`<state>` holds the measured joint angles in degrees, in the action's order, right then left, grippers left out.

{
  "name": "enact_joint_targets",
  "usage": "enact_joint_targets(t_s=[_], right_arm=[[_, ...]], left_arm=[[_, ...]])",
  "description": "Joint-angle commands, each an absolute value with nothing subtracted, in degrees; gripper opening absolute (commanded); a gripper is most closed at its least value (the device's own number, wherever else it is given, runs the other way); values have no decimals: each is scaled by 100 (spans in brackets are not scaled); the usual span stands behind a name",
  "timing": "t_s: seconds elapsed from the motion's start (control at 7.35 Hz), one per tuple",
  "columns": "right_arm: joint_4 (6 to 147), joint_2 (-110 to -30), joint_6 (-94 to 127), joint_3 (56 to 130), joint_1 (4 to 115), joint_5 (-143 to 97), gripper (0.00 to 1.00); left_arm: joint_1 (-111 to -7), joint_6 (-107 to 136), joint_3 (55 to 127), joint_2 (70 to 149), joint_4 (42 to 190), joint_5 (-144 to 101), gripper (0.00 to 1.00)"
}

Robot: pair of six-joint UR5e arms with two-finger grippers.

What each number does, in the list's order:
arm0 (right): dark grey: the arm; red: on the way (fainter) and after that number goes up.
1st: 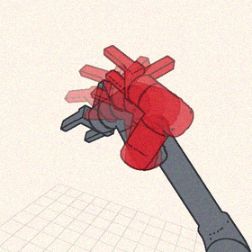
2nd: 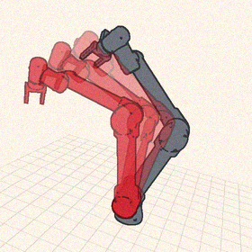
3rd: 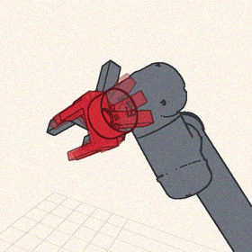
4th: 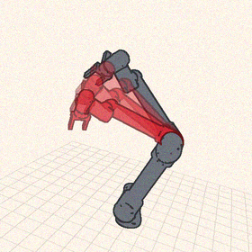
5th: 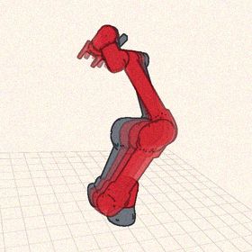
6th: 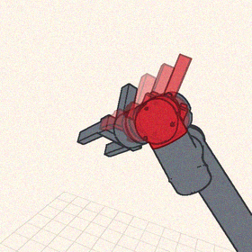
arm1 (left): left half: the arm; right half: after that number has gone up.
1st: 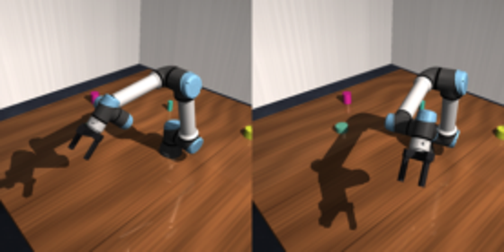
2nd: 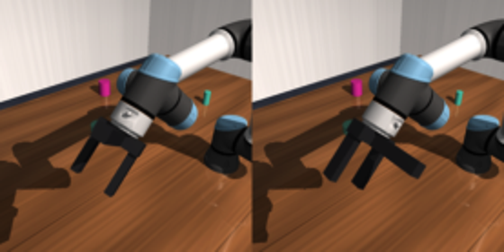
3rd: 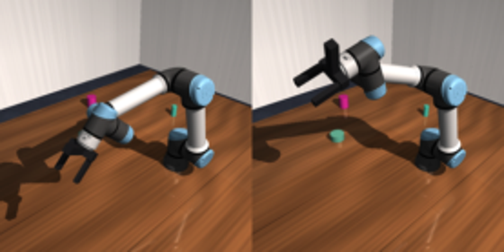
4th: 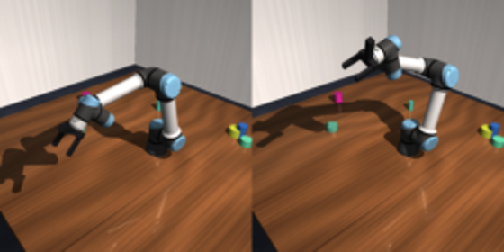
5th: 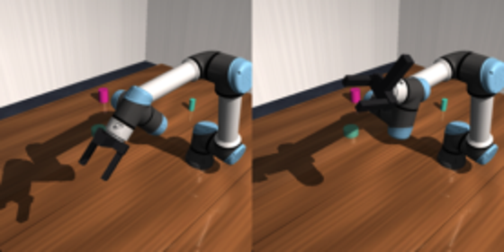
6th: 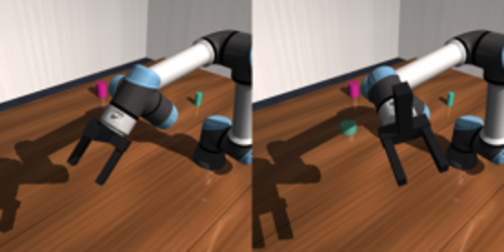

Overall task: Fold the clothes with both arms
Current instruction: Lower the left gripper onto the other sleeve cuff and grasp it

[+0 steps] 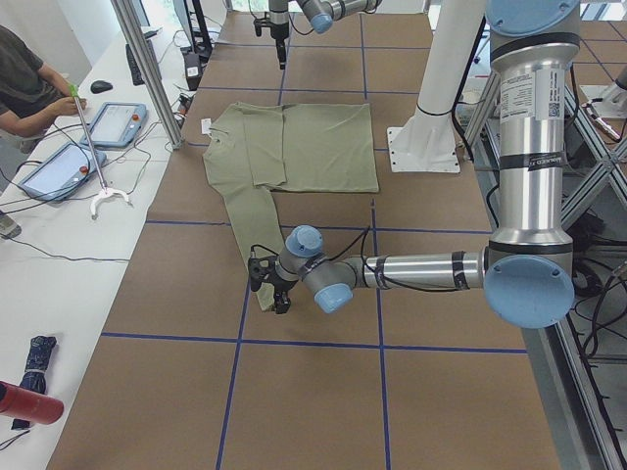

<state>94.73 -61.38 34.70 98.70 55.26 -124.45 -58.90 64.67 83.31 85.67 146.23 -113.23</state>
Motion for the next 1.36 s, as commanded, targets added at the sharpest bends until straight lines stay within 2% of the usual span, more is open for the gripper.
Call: enact_joint_targets(t_s=[0.0, 0.27, 0.54, 0.82, 0.95, 1.09, 1.22], right_arm=[[9457, -6161, 3454, 9905, 5537, -12551, 100], [9440, -6161, 3463, 9914, 5537, -12551, 100], [9439, -6170, 3463, 9949, 5537, -12542, 100], [9466, -6170, 3463, 9984, 5537, -12542, 100], [9475, -6170, 3489, 9984, 5537, -12551, 100], [9475, -6170, 3524, 10002, 5537, -12612, 100], [9483, -6179, 3524, 10028, 5537, -12647, 100]], left_arm=[[-5679, 6486, 8227, 8639, 14669, -11285, 98], [-5643, 6486, 8200, 8657, 14669, -11285, 95], [-5643, 6486, 8174, 8666, 14678, -11285, 83], [-5643, 6486, 8069, 8727, 14678, -11285, 82], [-5643, 6486, 8060, 8745, 14669, -11285, 77], [-5643, 6504, 8086, 8745, 14678, -11285, 59], [-5643, 6504, 8103, 8745, 14669, -11285, 36]])
